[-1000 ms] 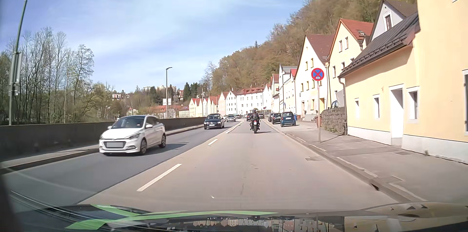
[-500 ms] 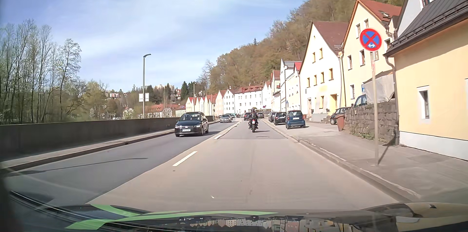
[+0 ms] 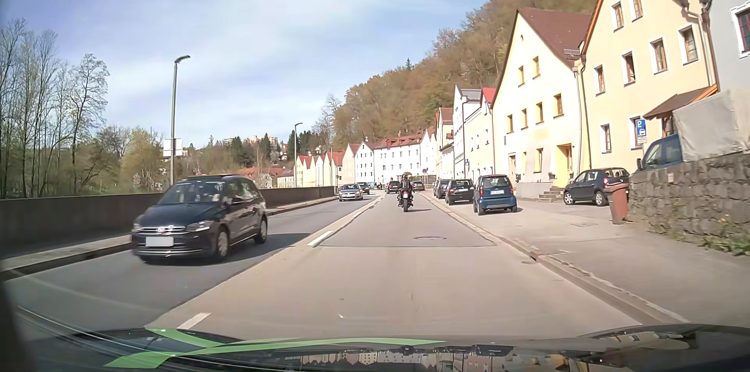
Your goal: Follow the waypoints while adhering to traffic rules and regulations
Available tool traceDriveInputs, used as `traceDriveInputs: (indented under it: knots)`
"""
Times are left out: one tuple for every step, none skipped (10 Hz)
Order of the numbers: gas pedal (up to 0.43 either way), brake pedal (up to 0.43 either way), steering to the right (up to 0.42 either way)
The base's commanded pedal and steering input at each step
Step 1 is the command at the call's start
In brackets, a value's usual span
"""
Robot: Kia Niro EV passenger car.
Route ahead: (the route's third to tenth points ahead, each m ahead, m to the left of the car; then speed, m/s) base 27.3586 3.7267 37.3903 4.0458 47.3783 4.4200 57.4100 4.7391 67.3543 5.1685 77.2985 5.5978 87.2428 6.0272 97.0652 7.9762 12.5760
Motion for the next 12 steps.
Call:
traceDriveInputs:
  knots:
    - [0.000, 0.000, -0.003]
    - [0.000, 0.000, -0.004]
    - [0.000, 0.000, -0.004]
    - [0.000, 0.000, -0.004]
    - [0.000, 0.000, -0.004]
    - [0.020, 0.000, -0.004]
    - [0.039, 0.000, -0.004]
    - [0.059, 0.000, -0.004]
    - [0.087, 0.000, -0.004]
    - [0.110, 0.000, -0.003]
    - [0.118, 0.000, -0.001]
    - [0.118, 0.000, -0.001]
